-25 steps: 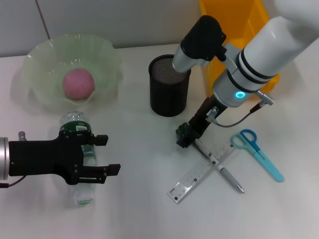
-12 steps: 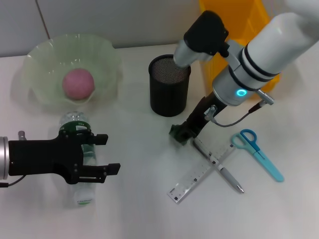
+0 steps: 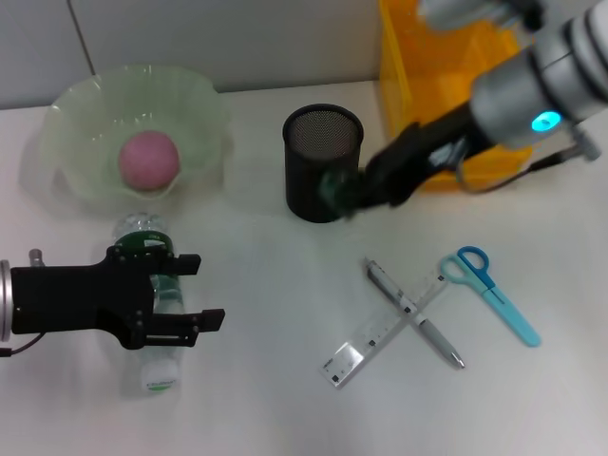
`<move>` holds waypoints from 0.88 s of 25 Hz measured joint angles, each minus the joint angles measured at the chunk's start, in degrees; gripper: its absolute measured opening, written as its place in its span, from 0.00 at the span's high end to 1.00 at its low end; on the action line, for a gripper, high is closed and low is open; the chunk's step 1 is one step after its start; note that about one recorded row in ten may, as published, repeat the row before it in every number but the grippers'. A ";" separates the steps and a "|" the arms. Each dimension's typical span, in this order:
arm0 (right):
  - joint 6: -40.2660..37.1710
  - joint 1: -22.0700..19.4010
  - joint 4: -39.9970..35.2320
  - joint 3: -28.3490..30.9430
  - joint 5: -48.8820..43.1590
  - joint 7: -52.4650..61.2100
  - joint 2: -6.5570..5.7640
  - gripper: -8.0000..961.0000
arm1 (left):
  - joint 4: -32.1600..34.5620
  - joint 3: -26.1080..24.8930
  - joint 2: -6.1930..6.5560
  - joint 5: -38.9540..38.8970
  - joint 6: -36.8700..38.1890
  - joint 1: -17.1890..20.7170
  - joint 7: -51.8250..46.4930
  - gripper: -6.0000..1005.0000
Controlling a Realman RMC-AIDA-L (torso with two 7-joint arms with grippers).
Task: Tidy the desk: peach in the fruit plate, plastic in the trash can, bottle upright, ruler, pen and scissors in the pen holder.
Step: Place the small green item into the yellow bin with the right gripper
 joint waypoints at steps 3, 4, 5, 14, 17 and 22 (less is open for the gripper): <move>-0.21 -2.80 -6.19 4.54 1.54 0.05 0.00 0.71 | -0.01 0.02 0.01 0.01 0.00 -0.03 0.01 0.19; 0.33 -3.52 -7.48 6.62 1.72 0.05 0.00 0.71 | -0.03 0.01 0.03 0.04 0.00 -0.05 0.02 0.19; 0.68 -3.94 -8.22 8.03 1.80 0.05 -0.01 0.71 | -0.03 0.01 0.02 0.04 0.00 -0.05 0.01 0.19; 14.24 -4.47 -2.91 20.42 -0.03 -0.04 -1.21 0.71 | -0.30 0.01 0.04 0.06 0.00 -0.14 -0.06 0.19; 16.07 -3.62 -0.21 20.43 -1.62 0.15 -1.78 0.71 | -0.22 0.01 0.04 0.06 0.00 -0.10 -0.16 0.19; 19.36 0.07 7.47 20.40 -9.04 0.50 -2.50 0.71 | -0.01 0.01 0.03 0.06 0.00 -0.01 -0.31 0.19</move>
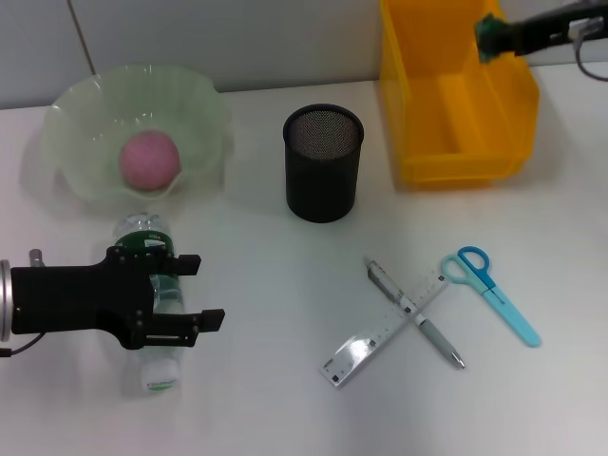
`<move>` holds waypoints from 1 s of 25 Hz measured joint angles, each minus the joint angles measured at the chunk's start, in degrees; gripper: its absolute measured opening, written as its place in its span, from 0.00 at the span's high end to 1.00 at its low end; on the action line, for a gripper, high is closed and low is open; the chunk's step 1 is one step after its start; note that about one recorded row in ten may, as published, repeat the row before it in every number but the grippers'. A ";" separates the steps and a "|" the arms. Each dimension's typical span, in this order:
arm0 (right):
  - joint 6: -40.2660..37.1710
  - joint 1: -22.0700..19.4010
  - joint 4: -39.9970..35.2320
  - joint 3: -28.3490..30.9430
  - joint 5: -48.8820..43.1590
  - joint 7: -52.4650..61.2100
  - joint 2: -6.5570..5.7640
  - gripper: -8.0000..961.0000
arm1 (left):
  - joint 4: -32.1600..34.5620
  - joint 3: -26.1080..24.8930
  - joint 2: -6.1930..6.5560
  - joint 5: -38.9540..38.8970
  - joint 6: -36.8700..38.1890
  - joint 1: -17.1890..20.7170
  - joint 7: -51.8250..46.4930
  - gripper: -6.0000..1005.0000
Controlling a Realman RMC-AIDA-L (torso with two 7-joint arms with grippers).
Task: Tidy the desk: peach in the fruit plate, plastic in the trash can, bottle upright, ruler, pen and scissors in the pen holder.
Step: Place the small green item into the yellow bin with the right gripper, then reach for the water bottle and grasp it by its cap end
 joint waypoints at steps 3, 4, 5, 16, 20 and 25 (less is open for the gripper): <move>1.55 1.91 3.86 -0.59 -3.93 0.07 -0.11 0.71 | -0.12 0.00 0.00 -0.01 0.00 -0.06 -0.01 0.20; 2.09 2.50 5.08 -0.71 -5.01 0.07 -0.12 0.71 | -0.20 0.00 0.00 -0.01 0.00 -0.10 -0.01 0.20; 2.51 2.93 5.93 -0.75 -5.69 0.07 -0.10 0.70 | -0.26 0.00 0.00 0.00 -0.01 -0.12 -0.01 0.20; 3.83 3.33 6.82 -0.91 -6.73 -0.14 0.71 0.39 | -0.12 0.00 -0.05 -0.01 0.27 -0.03 -0.07 0.20; 3.79 3.14 6.75 -1.04 -6.76 -0.17 0.88 0.30 | -0.30 0.00 0.05 -0.01 0.24 0.08 -0.09 0.20; 3.53 3.15 6.39 -1.04 -6.74 -0.19 0.96 0.18 | -0.31 0.00 0.09 -0.01 0.31 0.23 -0.10 0.20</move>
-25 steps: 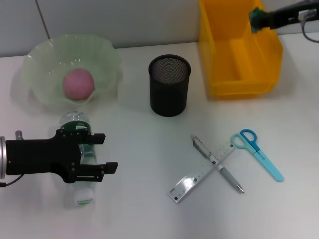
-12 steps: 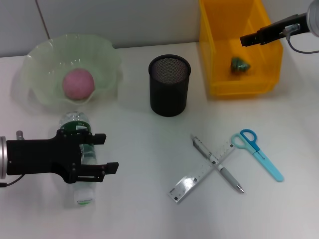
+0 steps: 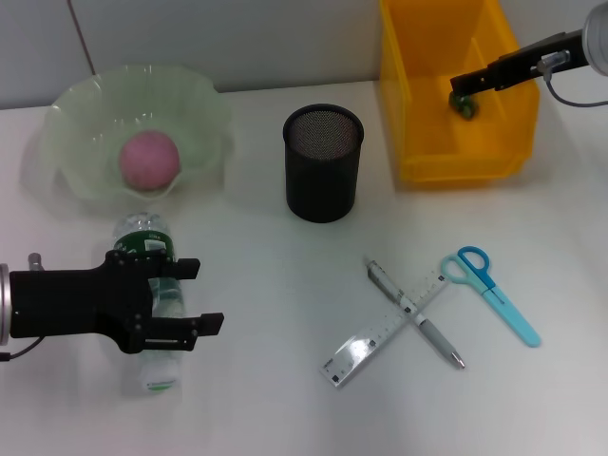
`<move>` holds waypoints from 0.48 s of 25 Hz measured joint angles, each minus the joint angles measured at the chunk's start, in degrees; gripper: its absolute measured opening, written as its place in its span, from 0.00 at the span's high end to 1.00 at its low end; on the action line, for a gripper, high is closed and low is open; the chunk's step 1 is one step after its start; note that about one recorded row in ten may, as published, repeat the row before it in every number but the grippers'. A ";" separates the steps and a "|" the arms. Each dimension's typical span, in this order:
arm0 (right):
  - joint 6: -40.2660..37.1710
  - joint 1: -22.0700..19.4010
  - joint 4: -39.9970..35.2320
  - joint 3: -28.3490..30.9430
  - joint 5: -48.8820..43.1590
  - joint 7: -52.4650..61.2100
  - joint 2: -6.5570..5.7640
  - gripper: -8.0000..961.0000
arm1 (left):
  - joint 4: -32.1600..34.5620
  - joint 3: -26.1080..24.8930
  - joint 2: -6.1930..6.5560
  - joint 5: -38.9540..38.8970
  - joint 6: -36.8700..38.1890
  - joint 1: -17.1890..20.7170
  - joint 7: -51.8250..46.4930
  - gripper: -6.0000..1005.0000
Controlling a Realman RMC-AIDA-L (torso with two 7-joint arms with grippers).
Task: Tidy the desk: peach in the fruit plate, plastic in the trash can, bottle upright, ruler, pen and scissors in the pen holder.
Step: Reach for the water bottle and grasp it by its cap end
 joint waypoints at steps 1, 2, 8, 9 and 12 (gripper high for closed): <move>0.00 -0.06 -0.33 0.00 0.07 0.00 0.11 0.16 | 0.02 0.00 0.00 0.00 0.05 0.05 0.00 0.20; 0.00 -0.16 -0.76 0.01 0.13 -0.01 0.24 0.13 | 0.06 0.00 0.00 0.00 0.08 0.08 0.00 0.20; -0.23 -1.88 -5.21 0.04 1.98 -0.04 1.31 0.14 | 0.21 0.00 0.00 0.00 0.13 0.16 -0.09 0.20; -0.48 -2.31 -5.83 0.03 3.24 -0.05 1.32 0.14 | 0.21 0.00 0.00 0.00 0.14 0.16 -0.11 0.20; -1.56 -5.01 -8.55 0.04 10.89 -1.37 1.18 0.14 | 0.23 0.00 0.04 0.00 0.16 0.17 -0.16 0.20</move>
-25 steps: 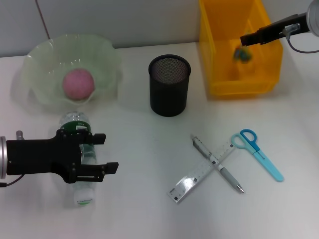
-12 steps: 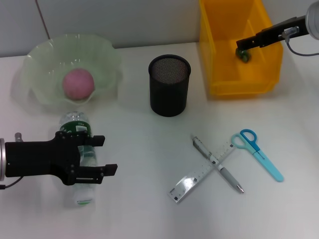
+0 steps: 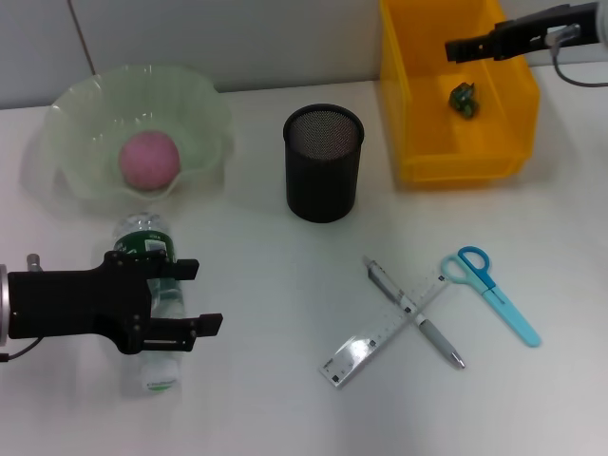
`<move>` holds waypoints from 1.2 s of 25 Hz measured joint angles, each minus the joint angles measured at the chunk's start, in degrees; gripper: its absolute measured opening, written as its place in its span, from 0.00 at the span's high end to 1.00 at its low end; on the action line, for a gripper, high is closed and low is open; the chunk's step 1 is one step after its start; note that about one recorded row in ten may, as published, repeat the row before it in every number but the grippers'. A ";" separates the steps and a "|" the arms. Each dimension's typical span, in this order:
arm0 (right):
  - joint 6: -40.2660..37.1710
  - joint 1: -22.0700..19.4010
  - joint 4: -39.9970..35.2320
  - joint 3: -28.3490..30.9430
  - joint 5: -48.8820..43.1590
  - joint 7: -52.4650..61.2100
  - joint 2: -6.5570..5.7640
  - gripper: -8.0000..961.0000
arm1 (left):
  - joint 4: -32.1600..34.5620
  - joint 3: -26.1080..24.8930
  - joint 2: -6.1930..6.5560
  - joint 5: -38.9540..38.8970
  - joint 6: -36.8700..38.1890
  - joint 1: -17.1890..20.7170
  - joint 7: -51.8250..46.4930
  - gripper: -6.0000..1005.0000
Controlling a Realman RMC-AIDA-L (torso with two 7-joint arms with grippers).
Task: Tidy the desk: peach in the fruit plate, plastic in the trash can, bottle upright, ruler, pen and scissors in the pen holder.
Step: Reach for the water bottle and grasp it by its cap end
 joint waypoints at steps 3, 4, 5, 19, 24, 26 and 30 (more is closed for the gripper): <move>-1.09 -2.13 -1.69 0.07 6.19 -2.49 -0.08 0.14 | 0.03 0.00 0.08 -0.01 0.05 0.01 -0.01 0.20; -2.14 -3.15 -2.44 0.22 9.42 -4.00 -0.17 0.14 | 0.07 0.00 0.11 -0.05 0.06 0.05 -0.02 0.20; -3.03 -3.83 -3.02 0.32 11.87 -5.07 -0.26 0.14 | 0.08 0.01 0.11 -0.07 0.06 0.06 -0.02 0.20; -26.44 -6.83 -2.26 0.57 23.07 -14.82 -3.65 0.14 | 0.10 0.00 0.23 -0.13 0.06 -0.23 -0.02 0.20; -30.88 -6.58 0.55 0.19 19.32 -16.80 -3.98 0.14 | 0.08 0.00 0.23 -0.14 0.23 -0.31 -0.02 0.20; -32.10 -7.10 1.59 0.18 18.64 -19.25 -3.76 0.14 | 0.08 0.00 0.23 -0.15 0.24 -0.32 -0.02 0.20; -33.04 -8.99 5.84 0.19 18.20 -26.26 -3.09 0.14 | 0.08 0.00 0.23 -0.18 0.24 -0.33 -0.02 0.20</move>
